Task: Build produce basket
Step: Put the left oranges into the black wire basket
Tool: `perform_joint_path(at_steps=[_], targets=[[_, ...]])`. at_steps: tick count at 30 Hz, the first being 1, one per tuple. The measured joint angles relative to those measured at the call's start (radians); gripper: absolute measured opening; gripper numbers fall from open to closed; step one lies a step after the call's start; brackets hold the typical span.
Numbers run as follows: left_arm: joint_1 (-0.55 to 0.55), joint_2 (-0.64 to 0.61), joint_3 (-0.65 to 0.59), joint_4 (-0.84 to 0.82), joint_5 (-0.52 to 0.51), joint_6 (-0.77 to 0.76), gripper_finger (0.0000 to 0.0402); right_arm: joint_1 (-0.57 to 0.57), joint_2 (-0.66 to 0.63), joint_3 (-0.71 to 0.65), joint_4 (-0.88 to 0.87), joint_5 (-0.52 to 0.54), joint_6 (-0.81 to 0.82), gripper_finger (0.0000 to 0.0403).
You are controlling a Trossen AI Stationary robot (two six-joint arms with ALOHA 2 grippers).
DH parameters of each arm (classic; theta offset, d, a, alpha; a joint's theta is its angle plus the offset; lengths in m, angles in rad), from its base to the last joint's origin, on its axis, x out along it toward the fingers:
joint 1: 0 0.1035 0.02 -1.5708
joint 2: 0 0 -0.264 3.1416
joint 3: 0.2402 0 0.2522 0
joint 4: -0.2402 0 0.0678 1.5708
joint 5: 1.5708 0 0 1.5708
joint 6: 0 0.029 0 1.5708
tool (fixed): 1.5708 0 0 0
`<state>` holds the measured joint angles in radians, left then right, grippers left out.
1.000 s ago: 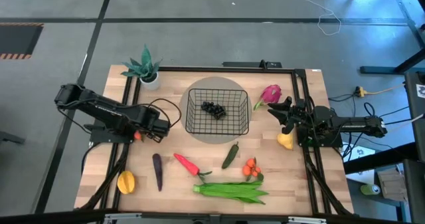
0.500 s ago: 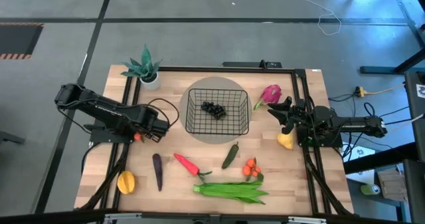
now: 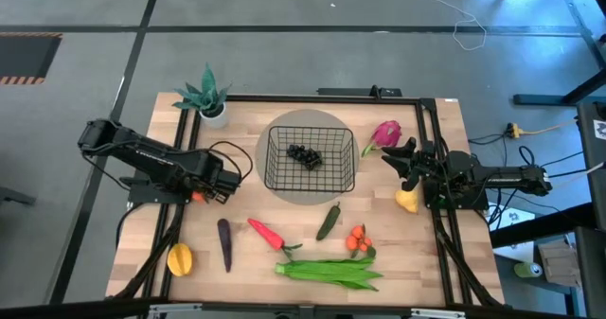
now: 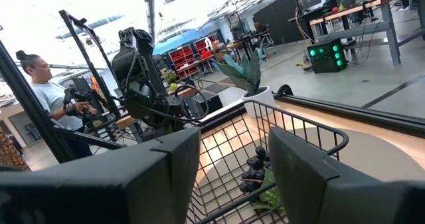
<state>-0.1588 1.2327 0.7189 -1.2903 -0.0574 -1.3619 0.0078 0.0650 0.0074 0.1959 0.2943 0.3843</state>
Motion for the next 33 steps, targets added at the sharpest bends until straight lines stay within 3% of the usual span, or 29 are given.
perform_joint_path(at_steps=[14, 33], targets=[[-0.001, 0.000, 0.000, 0.016, -0.043, -0.051, 0.0153, 0.000, 0.000, 0.000, -0.007, 0.000, 0.000, 0.0171], [-0.001, 0.000, 0.000, 0.016, -0.038, -0.053, 0.0005, 0.000, 0.000, 0.000, -0.007, 0.000, 0.000, 0.0171]])
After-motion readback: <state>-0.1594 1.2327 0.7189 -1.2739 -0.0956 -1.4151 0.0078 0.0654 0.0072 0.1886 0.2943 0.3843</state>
